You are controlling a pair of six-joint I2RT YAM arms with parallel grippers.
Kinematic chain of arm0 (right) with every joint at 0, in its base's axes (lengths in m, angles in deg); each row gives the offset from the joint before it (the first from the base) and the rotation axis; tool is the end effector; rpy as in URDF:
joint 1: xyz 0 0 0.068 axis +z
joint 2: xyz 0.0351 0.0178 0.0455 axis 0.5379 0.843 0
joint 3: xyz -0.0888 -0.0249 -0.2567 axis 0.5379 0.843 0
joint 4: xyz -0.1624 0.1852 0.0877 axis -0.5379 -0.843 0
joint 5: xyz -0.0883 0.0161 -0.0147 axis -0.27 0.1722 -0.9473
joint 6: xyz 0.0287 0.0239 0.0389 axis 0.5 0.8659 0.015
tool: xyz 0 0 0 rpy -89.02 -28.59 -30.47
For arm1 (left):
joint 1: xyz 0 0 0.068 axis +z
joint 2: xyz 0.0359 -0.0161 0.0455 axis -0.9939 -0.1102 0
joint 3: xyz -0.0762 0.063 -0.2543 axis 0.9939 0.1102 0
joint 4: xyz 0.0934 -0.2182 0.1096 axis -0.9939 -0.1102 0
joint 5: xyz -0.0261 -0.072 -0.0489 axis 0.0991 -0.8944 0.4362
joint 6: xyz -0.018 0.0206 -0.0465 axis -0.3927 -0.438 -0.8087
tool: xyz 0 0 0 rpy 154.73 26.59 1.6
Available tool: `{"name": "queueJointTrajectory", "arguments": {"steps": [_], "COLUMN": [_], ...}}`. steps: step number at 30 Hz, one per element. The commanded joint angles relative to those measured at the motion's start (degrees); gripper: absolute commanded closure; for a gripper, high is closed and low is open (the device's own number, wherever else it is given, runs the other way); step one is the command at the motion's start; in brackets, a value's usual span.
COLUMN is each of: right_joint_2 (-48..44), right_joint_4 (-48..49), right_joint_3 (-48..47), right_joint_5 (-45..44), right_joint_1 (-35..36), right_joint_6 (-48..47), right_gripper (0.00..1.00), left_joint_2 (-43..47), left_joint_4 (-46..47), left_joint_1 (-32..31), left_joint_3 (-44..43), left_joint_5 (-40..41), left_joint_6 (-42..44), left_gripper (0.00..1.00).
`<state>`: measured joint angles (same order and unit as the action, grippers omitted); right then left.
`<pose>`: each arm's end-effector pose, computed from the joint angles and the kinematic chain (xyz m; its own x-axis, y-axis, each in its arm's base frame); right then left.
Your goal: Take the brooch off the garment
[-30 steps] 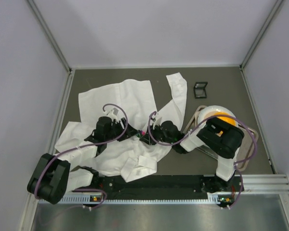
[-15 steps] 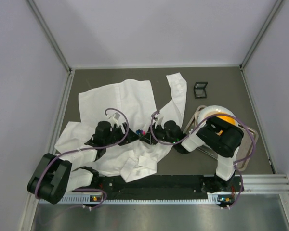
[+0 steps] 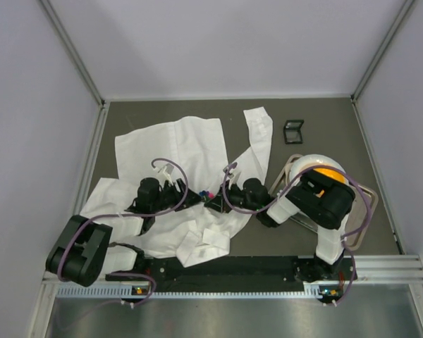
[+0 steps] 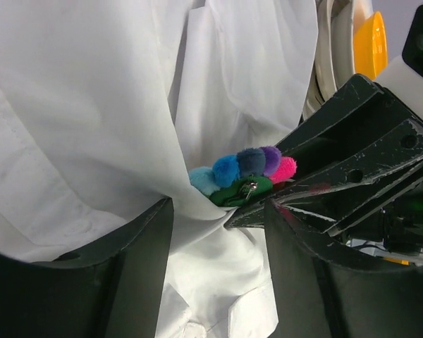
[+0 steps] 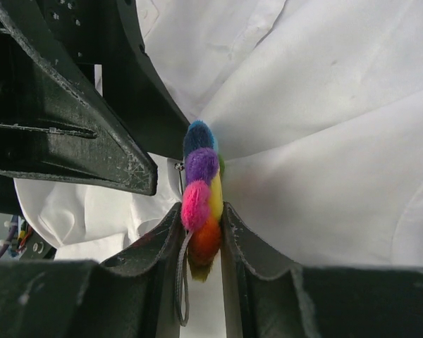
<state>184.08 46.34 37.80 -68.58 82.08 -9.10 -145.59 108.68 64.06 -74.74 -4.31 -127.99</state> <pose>0.2001 0.2521 0.1156 -0.6439 0.0536 -0.7632 -0.6797 0.4179 0.6028 0.1888 -0.0863 0.1384 -0.8030 -0.3663 -0.4701 0.2055 0.5702 -0.7954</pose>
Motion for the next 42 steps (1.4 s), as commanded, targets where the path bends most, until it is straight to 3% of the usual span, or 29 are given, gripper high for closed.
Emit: {"name": "queueJointTrajectory", "arguments": {"steps": [1, 6, 8, 10, 24, 27, 35, 42], "right_joint_2": [-0.6, -0.6, -0.5, -0.3, 1.0, 1.1, 0.9, 1.0], "right_joint_4": [5.0, 5.7, 6.0, 6.3, 6.5, 6.6, 6.4, 6.2], "right_joint_3": [0.3, 0.6, 0.9, 1.0, 0.2, 0.0, -0.1, -0.3], "right_joint_5": [2.1, 2.4, 2.5, 2.7, 4.0, 4.1, 4.3, 4.5], "right_joint_1": [-0.6, -0.8, -0.9, -1.0, -1.3, -1.4, -1.3, -1.3], "right_joint_6": [0.2, 0.3, 0.3, 0.3, 0.5, 0.5, 0.3, 0.2], "right_gripper": [1.0, 1.0, 1.0, 1.0, 1.0, 1.0, 1.0, 1.0], "left_joint_2": [-2.5, -4.5, -5.2, -6.1, -11.9, -11.9, -13.2, -14.0], "left_joint_4": [12.0, 16.1, 15.1, 15.5, 20.1, 19.7, 18.1, 18.4], "left_joint_1": [0.3, 0.3, 0.4, 0.3, 0.3, 0.3, 0.4, 0.4], "left_joint_3": [1.4, 2.4, 1.4, 1.4, 1.0, 0.9, -0.3, -0.9], "left_joint_5": [-4.5, -4.8, -5.2, -5.4, -6.7, -6.8, -5.6, -5.9], "left_joint_6": [1.7, 2.3, 3.9, 4.9, 4.5, 4.5, 3.9, 3.1], "left_gripper": [0.38, 0.37, 0.47, 0.49, 0.46, 0.41, 0.5, 0.46]}}
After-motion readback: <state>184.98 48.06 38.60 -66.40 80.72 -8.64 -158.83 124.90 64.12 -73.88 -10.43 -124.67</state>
